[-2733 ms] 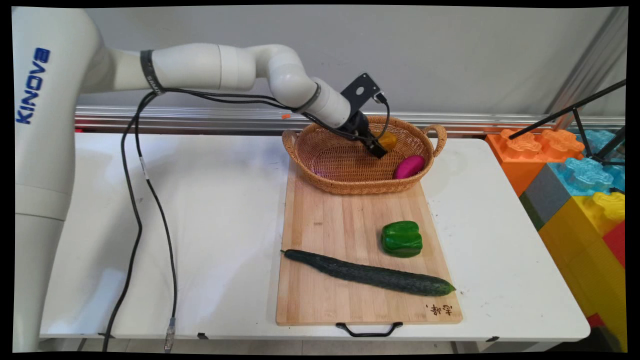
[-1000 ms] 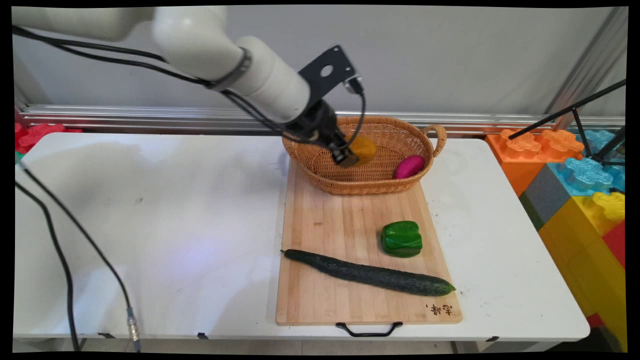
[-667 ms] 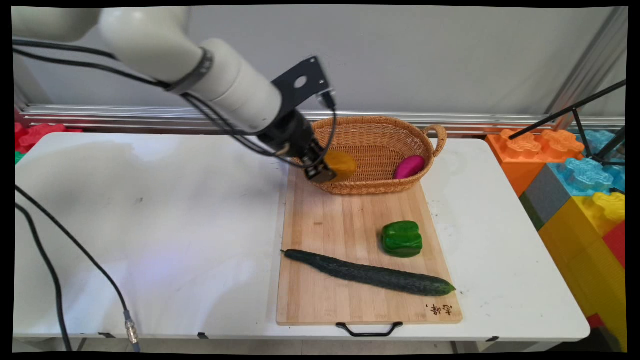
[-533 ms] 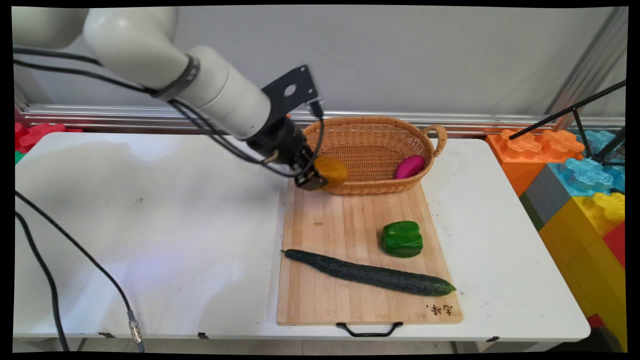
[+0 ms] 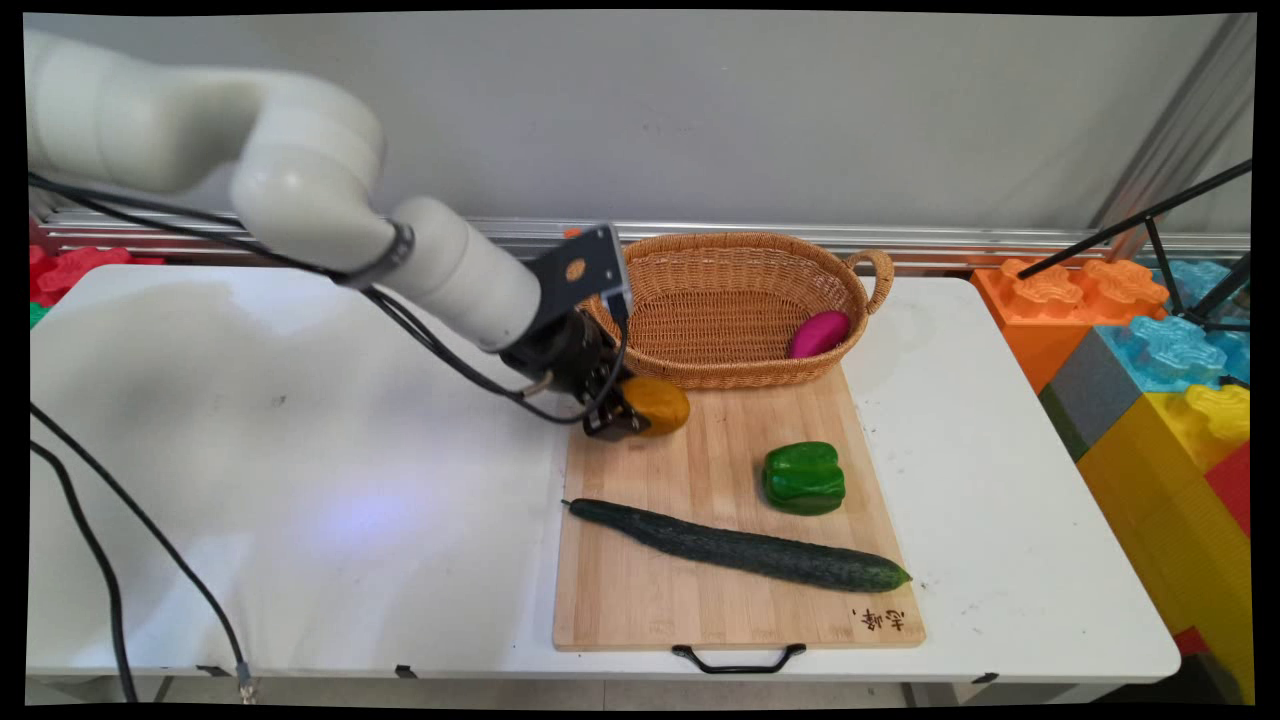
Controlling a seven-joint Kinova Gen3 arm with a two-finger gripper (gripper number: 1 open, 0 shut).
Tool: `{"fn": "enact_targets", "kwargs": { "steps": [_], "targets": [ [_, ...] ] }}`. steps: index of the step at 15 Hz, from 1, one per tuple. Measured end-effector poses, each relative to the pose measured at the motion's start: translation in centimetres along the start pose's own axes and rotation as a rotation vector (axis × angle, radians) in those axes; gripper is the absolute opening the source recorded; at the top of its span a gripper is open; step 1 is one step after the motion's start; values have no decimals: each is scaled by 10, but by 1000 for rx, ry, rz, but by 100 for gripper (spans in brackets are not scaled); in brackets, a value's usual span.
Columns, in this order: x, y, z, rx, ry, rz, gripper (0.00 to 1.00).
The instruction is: Place the picked object on the cutting board
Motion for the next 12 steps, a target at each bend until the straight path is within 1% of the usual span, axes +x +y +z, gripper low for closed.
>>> {"fn": "enact_targets", "kwargs": {
  "steps": [1, 5, 8, 9, 12],
  "targets": [
    [-5, 0, 12, -12, 4, 3, 0],
    [-15, 0, 38, -40, 15, 5, 0],
    [-19, -1, 48, -66, 16, 2, 0],
    [-20, 0, 50, -77, 19, 3, 100],
    [-18, 2, 54, -106, 29, 9, 100]
  ]
}}
